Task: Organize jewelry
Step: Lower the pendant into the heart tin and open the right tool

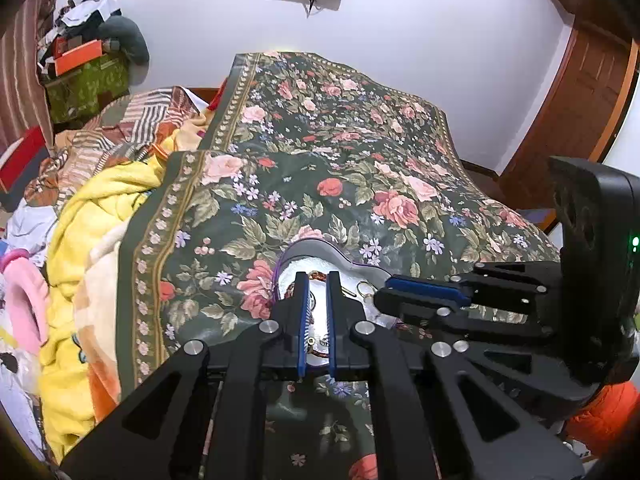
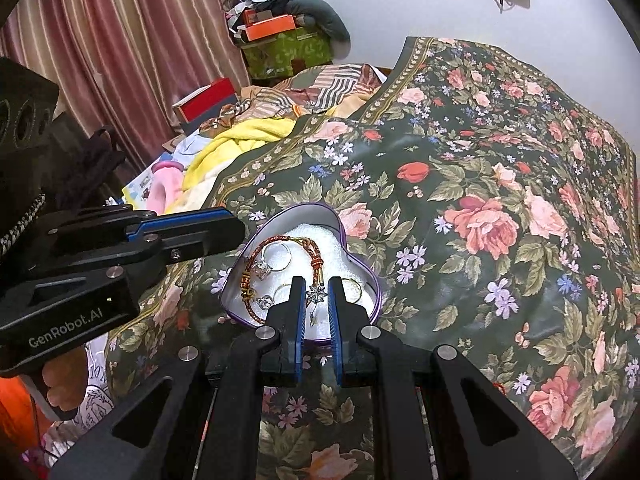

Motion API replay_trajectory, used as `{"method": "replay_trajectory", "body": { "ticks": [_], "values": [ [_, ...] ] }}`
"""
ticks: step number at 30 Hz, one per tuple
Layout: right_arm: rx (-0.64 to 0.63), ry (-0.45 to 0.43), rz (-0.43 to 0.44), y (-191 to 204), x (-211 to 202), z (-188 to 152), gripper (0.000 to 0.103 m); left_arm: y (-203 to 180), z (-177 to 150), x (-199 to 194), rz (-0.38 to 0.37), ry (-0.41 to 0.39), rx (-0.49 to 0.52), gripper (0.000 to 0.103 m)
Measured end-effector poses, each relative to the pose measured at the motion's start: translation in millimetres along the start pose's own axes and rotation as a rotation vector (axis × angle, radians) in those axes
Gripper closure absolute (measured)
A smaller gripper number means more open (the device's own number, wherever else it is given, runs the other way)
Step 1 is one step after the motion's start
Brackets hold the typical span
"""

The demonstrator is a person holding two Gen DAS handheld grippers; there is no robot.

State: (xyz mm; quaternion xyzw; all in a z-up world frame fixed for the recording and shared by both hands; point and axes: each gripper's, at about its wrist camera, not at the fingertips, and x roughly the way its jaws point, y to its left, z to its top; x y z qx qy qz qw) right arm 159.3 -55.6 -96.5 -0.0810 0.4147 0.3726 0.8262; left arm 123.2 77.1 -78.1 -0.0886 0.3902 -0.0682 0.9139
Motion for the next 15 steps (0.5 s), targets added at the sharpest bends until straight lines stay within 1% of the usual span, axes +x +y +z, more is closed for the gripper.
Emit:
{"method": "replay_trajectory", "body": {
  "ticks": [5,8,12,15],
  "values": [
    [0.019,-0.020,-0.001,-5.8,-14.3,1.9,0.093,-2.3,-0.2,-8.1,0.020,-0.009,0.015,0.098],
    [0.016,-0.039,-0.024,-9.4,-26.5,1.0,0.093,-5.7,-2.0,-12.4,0.030,-0.012,0.030,0.097],
    [0.013,-0.058,-0.059,-15.3,-41.0,-2.7,0.084,-10.7,-4.4,-17.3,0.044,-0.014,0.051,0.095],
    [0.018,-0.066,-0.085,-21.3,-49.8,-6.9,0.080,-14.5,-7.1,-21.0,0.046,-0.012,0.059,0.089]
  ]
}}
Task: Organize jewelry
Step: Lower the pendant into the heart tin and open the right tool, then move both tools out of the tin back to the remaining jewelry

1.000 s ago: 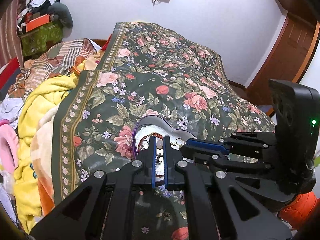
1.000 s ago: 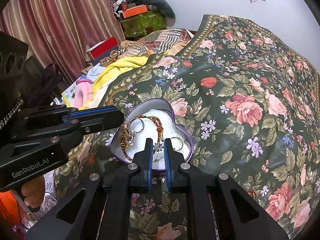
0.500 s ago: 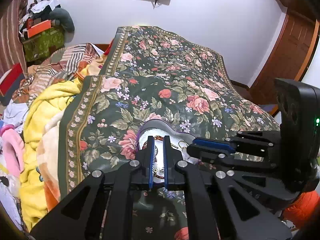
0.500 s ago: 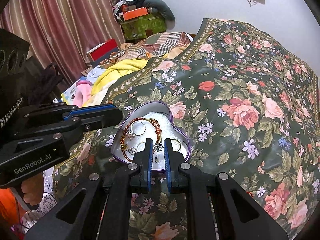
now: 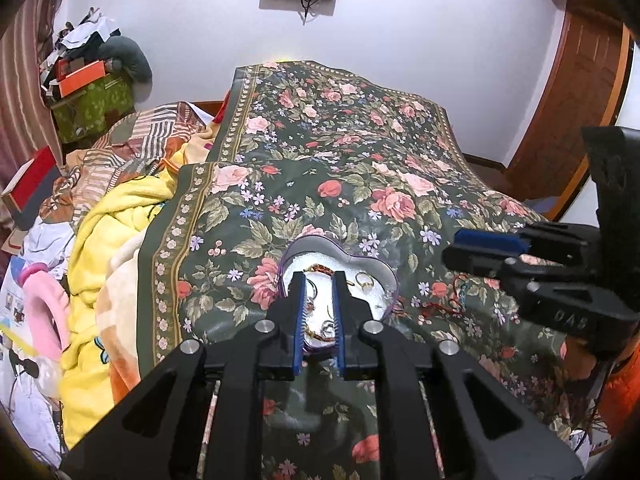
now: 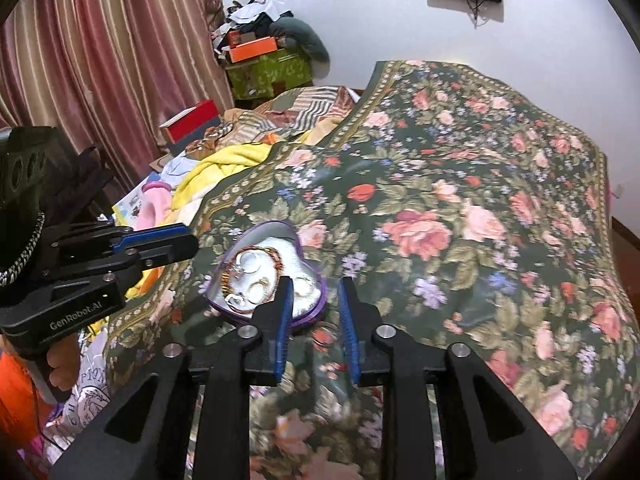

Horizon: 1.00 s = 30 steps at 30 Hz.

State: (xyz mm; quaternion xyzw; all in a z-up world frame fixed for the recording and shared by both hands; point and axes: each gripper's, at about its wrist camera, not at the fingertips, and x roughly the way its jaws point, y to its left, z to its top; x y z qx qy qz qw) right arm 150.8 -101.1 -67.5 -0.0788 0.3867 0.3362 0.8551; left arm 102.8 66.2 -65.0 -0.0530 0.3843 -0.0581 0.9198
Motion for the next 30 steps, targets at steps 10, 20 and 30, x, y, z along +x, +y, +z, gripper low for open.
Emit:
{"method": "replay_trajectory", "body": {
  "ticks": [10,20,30],
  "values": [
    [0.056,-0.008,-0.070,-32.3,-24.1,-13.2,0.080,-16.2,-9.0,-2.7,-0.017,0.026,0.026,0.082],
    [0.068,0.043,-0.107,-48.2,-28.5,-34.2,0.080,-50.5,-27.4,16.7,-0.094,0.107,0.061,0.081],
    [0.066,0.172,-0.096,-53.0,-4.9,-60.1,0.070,-65.9,-39.8,49.6,-0.140,0.192,0.040,0.081]
  ]
}}
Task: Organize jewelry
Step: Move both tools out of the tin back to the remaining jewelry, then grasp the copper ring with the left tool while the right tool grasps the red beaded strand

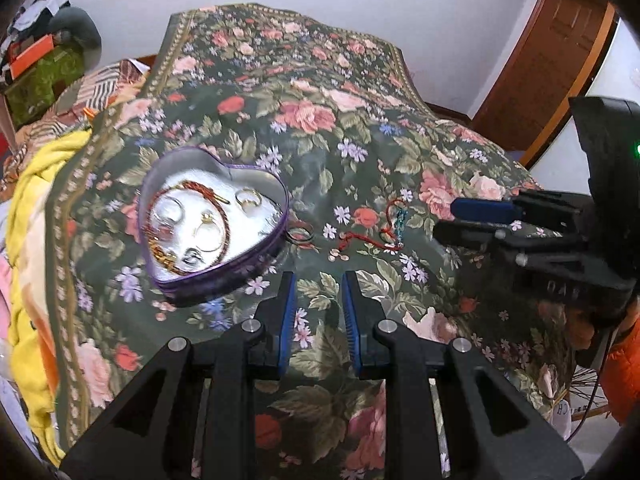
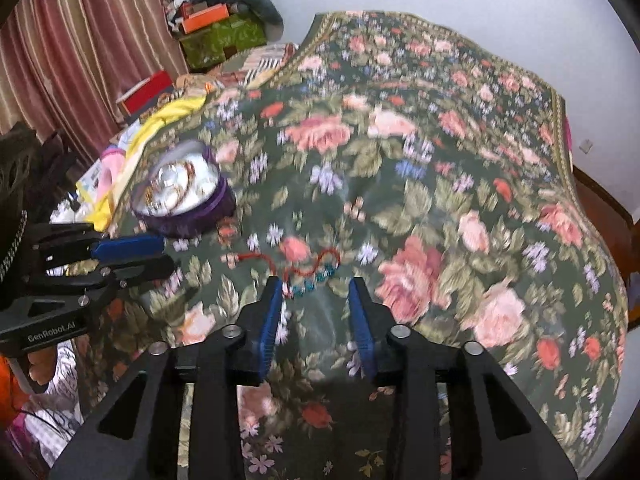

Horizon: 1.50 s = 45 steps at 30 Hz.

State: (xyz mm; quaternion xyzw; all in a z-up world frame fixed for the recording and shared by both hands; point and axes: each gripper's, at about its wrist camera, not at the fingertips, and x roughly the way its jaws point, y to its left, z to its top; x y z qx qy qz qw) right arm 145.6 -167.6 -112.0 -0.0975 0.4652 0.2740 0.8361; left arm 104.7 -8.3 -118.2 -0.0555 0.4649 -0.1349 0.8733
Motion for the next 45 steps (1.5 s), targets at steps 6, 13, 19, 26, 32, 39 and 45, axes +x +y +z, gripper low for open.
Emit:
{"method": "replay_trajectory", "body": {
  "ticks": [6,13,19,26,32,39,45],
  "values": [
    [0.013,0.058,0.024,0.7,16.2,-2.8,0.070,5.2,3.6,16.9,-0.011,0.023,-0.036,0.081],
    [-0.004,0.085,0.016,4.4,24.1,-1.7,0.070,14.5,12.6,25.5,0.010,0.013,-0.059,0.081],
    [-0.011,0.085,0.016,6.1,28.4,1.4,0.070,17.9,15.7,35.0,0.035,0.020,-0.055,0.081],
    [-0.029,0.088,0.011,9.8,33.7,4.4,0.070,15.1,24.5,44.3,0.049,0.023,-0.028,0.081],
    [-0.016,0.089,0.024,6.8,35.2,4.7,0.070,7.0,28.8,52.0,0.063,0.028,0.020,0.071],
    [-0.022,0.084,0.016,8.1,36.6,5.0,0.070,-0.3,31.6,60.0,0.103,0.022,0.045,0.071],
    [-0.008,0.080,0.020,6.8,38.7,6.8,0.070,0.7,30.5,59.9,0.124,0.016,0.057,0.082]
  ]
}}
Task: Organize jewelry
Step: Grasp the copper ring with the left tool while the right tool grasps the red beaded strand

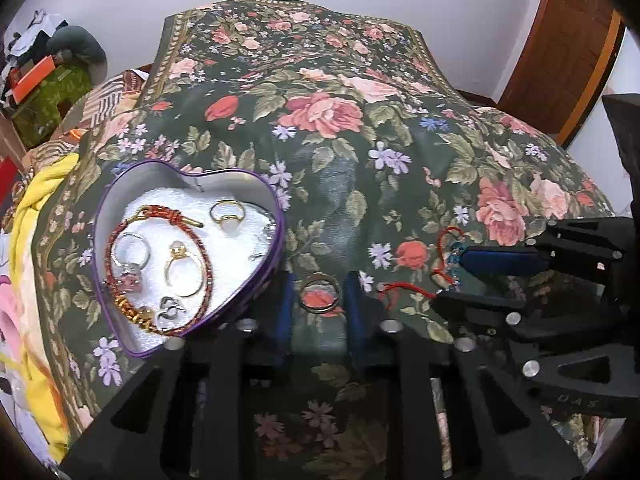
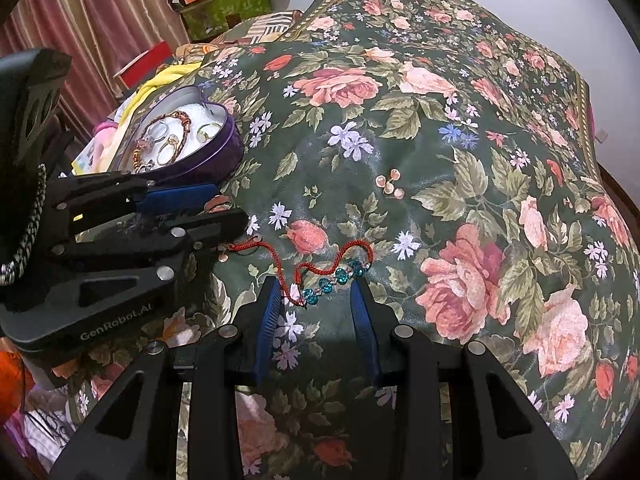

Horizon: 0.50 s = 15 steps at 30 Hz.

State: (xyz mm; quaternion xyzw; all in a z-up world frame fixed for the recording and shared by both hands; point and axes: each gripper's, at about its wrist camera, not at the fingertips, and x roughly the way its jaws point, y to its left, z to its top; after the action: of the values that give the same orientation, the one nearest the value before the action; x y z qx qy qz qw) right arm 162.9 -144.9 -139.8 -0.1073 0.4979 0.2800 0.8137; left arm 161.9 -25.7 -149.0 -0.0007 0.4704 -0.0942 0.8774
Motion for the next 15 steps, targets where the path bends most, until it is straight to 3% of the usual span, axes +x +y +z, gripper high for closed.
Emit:
{"method": "replay_trajectory", "body": {
  "ticks": [7,15],
  "values": [
    [-0.023,-0.010,-0.016,4.5,2.5,1.8,0.091,6.2,-3.5,-10.8,-0.046,-0.010,-0.030,0.082],
    [-0.038,-0.053,-0.034,9.7,-6.8,0.6,0.096,3.8,-7.1,-35.2,-0.055,-0.057,-0.016,0.082]
  ]
}}
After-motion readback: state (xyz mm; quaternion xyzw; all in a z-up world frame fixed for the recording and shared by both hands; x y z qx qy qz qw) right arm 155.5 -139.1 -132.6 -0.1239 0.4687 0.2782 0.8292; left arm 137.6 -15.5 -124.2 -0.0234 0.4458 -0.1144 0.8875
